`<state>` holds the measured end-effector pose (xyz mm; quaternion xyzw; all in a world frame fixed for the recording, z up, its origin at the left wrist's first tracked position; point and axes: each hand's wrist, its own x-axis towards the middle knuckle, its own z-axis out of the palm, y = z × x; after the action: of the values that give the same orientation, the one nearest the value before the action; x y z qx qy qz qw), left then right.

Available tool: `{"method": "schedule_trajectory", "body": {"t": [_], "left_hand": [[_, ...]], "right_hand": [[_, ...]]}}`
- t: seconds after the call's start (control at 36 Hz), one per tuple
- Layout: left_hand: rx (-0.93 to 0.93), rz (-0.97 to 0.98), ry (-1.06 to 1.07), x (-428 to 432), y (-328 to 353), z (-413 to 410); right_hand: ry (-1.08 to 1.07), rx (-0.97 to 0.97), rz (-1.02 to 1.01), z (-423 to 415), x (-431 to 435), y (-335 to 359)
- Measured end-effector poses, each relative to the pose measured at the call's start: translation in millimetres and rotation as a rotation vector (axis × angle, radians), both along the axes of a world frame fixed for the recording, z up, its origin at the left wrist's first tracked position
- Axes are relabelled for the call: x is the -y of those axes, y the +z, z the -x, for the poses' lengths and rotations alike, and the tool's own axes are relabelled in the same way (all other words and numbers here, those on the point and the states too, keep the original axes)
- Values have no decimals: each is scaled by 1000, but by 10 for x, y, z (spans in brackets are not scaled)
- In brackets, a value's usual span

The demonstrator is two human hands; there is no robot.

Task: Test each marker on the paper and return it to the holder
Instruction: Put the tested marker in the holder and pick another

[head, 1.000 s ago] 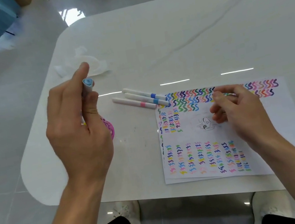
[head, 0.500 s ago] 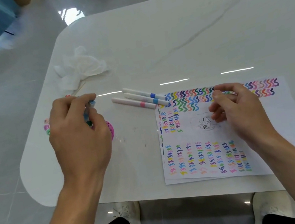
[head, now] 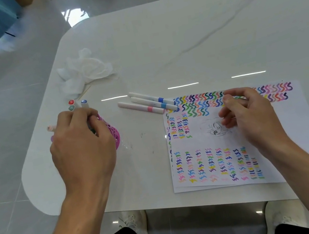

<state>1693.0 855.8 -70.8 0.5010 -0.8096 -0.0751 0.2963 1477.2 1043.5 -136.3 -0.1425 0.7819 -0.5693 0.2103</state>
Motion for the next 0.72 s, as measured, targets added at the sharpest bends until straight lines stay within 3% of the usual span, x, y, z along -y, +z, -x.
{"method": "schedule_trajectory", "body": {"t": [0.5,0.72], "left_hand": [[20,188,-377,-150,-65,225],[146,-11,-510,-231,-254,436]], "right_hand": [[-13,7,24,29,-51,29],[-9,5,27,74,-95,7]]}}
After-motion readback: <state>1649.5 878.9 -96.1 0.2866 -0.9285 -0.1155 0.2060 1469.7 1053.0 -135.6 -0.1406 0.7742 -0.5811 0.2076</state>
